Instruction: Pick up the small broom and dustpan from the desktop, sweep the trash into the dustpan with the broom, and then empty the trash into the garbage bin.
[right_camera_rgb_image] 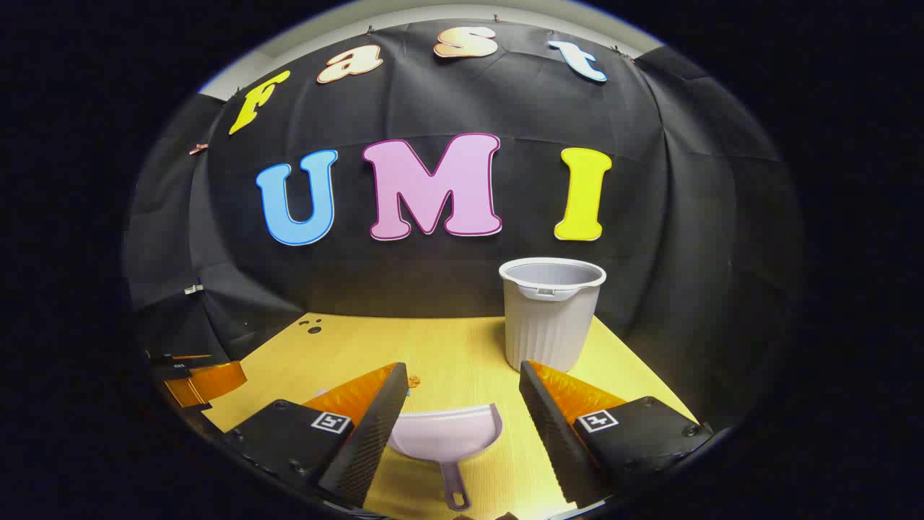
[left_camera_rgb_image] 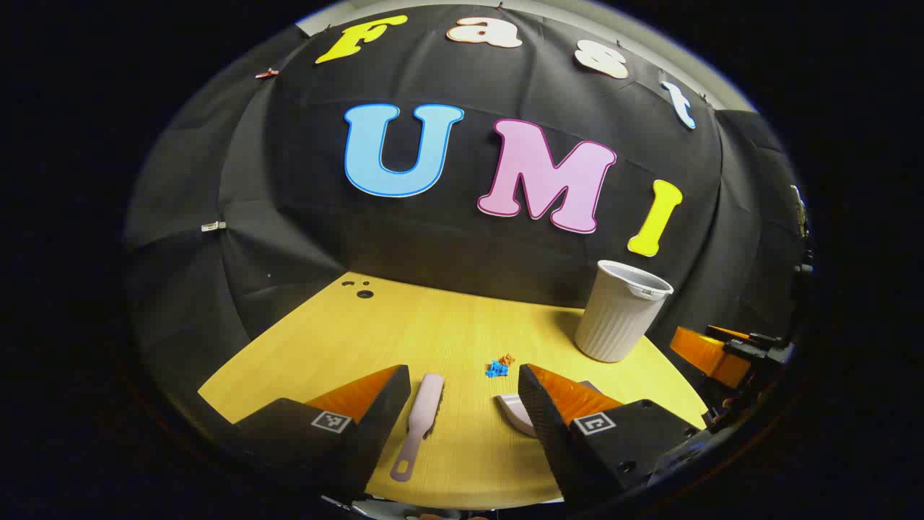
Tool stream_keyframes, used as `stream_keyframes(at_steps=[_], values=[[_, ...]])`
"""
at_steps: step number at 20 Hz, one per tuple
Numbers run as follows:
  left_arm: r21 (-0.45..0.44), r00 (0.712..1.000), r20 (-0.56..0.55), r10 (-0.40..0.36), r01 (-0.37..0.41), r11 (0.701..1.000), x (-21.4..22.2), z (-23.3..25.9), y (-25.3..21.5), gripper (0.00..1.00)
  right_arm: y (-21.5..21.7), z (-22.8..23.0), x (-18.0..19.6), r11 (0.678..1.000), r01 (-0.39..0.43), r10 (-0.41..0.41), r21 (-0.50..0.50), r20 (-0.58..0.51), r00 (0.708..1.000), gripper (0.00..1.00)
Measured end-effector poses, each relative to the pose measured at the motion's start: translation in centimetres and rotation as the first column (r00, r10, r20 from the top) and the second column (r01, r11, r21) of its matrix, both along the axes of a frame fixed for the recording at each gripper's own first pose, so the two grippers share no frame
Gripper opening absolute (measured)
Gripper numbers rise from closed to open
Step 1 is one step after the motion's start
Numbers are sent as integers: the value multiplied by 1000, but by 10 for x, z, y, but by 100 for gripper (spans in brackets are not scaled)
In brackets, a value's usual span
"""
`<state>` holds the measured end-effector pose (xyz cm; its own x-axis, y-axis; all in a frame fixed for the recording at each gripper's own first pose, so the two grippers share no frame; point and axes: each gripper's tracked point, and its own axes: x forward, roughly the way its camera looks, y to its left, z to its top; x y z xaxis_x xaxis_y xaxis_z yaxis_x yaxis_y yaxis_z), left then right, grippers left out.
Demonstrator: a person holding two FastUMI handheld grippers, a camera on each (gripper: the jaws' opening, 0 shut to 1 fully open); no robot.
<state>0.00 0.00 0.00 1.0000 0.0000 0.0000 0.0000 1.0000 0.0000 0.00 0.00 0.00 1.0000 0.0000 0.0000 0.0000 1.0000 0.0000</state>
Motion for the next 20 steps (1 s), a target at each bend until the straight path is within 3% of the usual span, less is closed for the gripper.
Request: stream_keyframes(at_steps=[12,16,20], values=[[24,997,-80,14,-12,1000,27,-17,18,96,-10,-9,20,1000,-28,28,-4,-48,998,98],[54,989,-150,-6,14,998,37,-31,19,96,-7,-15,29,999,-45,45,-4,-79,996,98],[66,962,-272,-34,53,996,56,-55,18,96,-5,-26,44,998,-58,56,-10,-117,991,97]])
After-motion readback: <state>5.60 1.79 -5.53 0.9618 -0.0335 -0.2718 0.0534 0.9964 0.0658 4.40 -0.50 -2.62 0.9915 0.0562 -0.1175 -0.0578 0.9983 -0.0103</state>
